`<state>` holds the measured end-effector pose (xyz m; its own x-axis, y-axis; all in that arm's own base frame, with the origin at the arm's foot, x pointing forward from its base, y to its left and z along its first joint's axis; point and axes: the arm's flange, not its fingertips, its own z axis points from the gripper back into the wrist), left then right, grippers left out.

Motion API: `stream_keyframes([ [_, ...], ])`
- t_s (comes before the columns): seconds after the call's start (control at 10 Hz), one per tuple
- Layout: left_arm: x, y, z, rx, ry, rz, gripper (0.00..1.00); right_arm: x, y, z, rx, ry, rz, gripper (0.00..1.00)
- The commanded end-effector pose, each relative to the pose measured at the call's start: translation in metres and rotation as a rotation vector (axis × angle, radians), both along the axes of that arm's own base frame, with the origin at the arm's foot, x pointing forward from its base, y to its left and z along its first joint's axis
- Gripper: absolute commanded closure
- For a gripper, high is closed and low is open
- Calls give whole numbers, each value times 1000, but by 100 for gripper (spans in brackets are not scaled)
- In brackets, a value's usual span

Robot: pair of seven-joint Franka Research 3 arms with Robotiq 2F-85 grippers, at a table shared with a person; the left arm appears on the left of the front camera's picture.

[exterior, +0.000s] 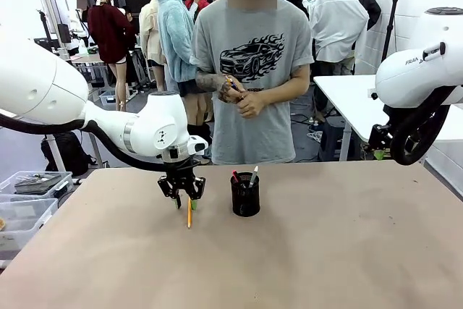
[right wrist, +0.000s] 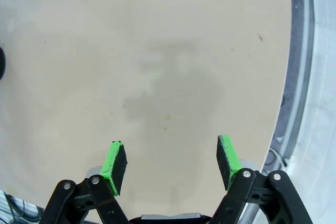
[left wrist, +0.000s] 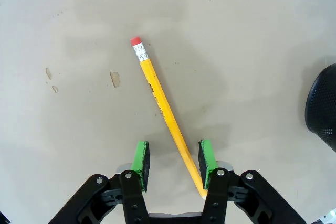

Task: Place the pens into the pen holder.
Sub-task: Pick up a writing instrument from the table and place it into the Pen holder.

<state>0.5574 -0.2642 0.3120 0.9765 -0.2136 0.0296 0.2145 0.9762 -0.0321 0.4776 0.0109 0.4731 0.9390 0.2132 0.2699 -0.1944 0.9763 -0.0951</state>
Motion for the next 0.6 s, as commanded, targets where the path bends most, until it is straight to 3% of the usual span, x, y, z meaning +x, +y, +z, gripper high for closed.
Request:
stream_keyframes([
  [0.0, 7, -4, -4, 2, -3, 8, 49, -2, 1, -2, -29, 3, -15, 14],
  [0.3, 7, -8, -5, 41, -28, -27, 53, -2, 1, -2, -29, 3, -15, 14],
  [0.5, 6, -8, -6, 45, -26, -22, 92, -2, 1, -2, -29, 3, -15, 14],
])
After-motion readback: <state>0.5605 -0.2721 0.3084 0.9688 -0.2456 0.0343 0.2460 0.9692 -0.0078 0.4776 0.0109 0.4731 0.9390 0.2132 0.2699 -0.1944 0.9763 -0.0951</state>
